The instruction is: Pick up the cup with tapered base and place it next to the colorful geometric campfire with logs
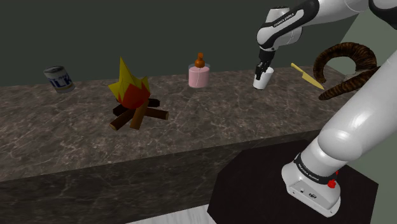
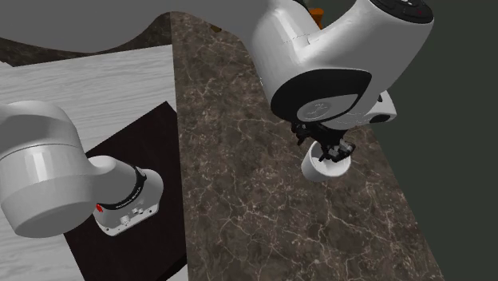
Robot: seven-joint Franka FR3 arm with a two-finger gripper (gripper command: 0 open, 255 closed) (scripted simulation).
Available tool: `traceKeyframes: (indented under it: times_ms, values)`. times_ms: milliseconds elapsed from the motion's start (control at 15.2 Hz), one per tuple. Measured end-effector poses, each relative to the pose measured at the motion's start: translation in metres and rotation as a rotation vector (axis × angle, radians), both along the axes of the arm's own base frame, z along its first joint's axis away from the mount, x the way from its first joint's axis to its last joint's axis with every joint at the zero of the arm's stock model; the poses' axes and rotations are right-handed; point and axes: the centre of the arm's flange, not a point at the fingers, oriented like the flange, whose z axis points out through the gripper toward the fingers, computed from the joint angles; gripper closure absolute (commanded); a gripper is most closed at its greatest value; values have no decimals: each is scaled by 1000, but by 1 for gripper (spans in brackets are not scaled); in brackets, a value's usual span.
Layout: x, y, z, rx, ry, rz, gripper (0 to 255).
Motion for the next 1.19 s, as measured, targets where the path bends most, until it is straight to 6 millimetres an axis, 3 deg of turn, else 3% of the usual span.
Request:
traceKeyframes:
  times_ms: [660,1188]
  values:
    - [0,0,3,0,-1,0,255]
    - [0,0,42,0,0,0,255]
